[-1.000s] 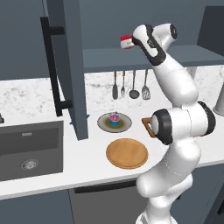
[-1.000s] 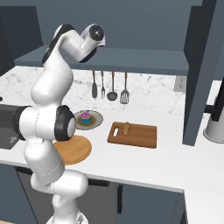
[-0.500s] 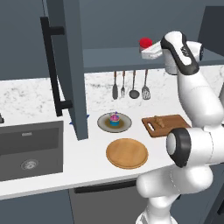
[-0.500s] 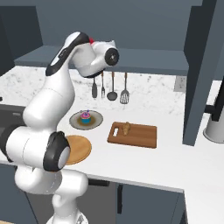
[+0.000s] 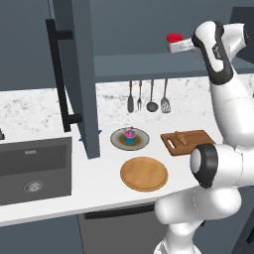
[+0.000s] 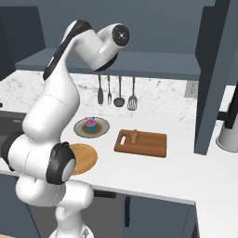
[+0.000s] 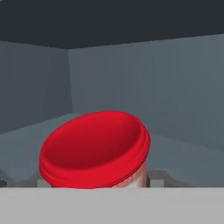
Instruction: From the different types of pastries on the counter, select a croissant and place it on the cutting board. Then retrieve a jar of jam from the cabinet and place it alongside the croissant on the cutting board.
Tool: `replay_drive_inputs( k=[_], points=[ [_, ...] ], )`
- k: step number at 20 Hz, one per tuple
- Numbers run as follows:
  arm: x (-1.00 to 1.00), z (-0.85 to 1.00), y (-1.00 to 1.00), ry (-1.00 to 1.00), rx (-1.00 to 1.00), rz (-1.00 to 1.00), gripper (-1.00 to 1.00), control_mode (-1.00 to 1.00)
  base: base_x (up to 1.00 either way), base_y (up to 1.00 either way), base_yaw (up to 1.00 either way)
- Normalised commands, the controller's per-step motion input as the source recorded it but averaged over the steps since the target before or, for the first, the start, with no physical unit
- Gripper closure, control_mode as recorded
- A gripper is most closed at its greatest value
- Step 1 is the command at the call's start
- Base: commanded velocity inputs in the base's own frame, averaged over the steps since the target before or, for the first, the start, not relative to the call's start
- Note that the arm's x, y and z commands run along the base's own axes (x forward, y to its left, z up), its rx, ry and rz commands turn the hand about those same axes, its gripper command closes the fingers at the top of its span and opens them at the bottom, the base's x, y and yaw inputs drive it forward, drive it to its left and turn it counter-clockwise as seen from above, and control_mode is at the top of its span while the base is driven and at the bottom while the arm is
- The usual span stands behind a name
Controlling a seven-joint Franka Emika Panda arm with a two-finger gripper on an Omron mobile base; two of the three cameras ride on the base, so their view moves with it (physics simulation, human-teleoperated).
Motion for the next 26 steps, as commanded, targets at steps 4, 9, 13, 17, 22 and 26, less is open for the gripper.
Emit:
replay_drive_inputs(
  k=[4, 9, 13, 17, 22, 26],
  points=[
    [-1.00, -0.04, -0.63, 0.13, 0.01, 0.00, 1.00, -1.00, 0.00, 0.00, 0.00],
    [-1.00, -0.36, -0.27, 0.01, 0.00, -0.05, 1.00, -1.00, 0.00, 0.00, 0.00],
    [-1.00, -0.21, -0.26, 0.00, 0.03, -0.15, 1.00, -1.00, 0.00, 0.00, 0.00],
    [-0.96, -0.35, -0.09, 0.10, 0.01, -0.22, 1.00, -1.00, 0.00, 0.00, 0.00],
    [-0.72, -0.62, -0.10, 0.17, 0.00, -0.21, 1.00, -1.00, 0.00, 0.00, 0.00],
    [-0.22, -0.82, -0.26, 0.00, 0.00, -0.05, 1.00, -1.00, 0.00, 0.00, 0.00]
  ],
)
